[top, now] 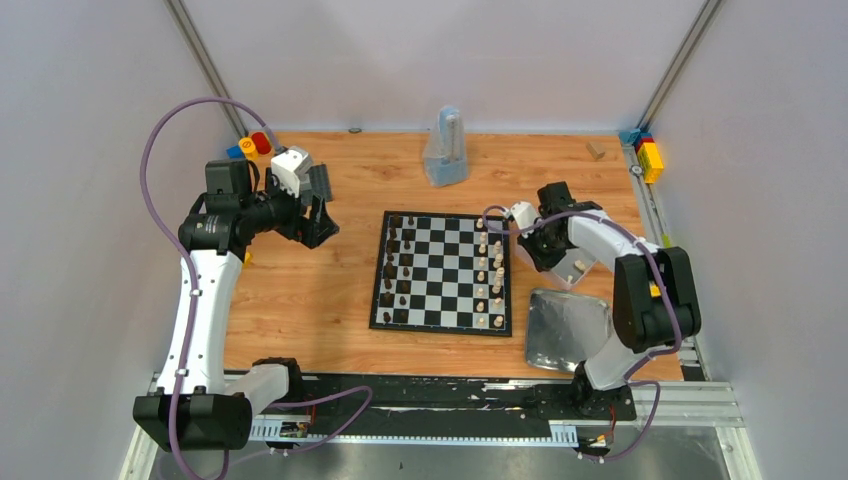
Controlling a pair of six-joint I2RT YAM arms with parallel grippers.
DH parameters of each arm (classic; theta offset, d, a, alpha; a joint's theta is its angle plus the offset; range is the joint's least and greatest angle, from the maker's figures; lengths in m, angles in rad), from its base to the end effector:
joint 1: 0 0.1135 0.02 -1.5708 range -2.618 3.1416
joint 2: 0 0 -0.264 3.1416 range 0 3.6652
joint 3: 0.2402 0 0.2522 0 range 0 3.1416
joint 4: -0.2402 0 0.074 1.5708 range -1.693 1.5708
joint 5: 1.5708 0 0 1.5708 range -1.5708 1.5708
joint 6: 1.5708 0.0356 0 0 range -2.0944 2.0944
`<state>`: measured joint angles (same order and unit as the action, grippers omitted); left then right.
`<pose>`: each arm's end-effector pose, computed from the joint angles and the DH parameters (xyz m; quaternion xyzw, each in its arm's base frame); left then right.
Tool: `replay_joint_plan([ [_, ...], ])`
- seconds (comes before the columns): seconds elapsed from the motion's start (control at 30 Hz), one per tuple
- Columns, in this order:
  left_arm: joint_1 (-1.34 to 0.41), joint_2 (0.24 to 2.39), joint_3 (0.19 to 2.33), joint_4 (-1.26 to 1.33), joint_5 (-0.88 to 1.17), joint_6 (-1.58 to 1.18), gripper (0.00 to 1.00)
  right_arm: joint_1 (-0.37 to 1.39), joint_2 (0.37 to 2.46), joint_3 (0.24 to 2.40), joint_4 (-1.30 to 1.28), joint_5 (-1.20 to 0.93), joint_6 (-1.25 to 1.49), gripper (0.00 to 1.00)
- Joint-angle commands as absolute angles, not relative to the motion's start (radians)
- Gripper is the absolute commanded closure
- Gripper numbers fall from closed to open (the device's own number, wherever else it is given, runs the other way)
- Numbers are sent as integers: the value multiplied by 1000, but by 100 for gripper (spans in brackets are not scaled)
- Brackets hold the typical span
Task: Set up the chess pieces on the board
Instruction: Adjust the storage box at the center of the board.
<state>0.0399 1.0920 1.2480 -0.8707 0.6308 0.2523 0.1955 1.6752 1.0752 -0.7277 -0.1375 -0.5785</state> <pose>0.2093 -0.0127 0.3778 0.2197 0.8464 -0.2218 0.4315 0.3030 0.0650 0.1812 -0.3814 0.9139 0.0439 0.1317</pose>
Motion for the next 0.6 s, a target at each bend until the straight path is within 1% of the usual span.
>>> replay_joint_plan([
  [0.0,45,1084,1251,-860,661,281,0,201,1544,970,-773,-174,-770,99],
  [0.13,46,1087,1252,-861,663,281,0,201,1467,909,-784,-155,-870,98],
  [0.23,46,1088,1251,-860,662,281,0,199,1420,898,-792,-156,-909,94],
  [0.27,45,1088,1249,-859,662,280,0,197,1412,904,-794,-159,-906,91],
  [0.37,45,1086,1246,-854,661,276,0,188,1405,938,-807,-183,-862,73],
  [0.5,45,1086,1246,-853,662,275,0,163,1400,980,-811,-236,-791,62],
  [0.57,45,1087,1248,-853,662,276,0,151,1398,998,-807,-240,-744,53],
])
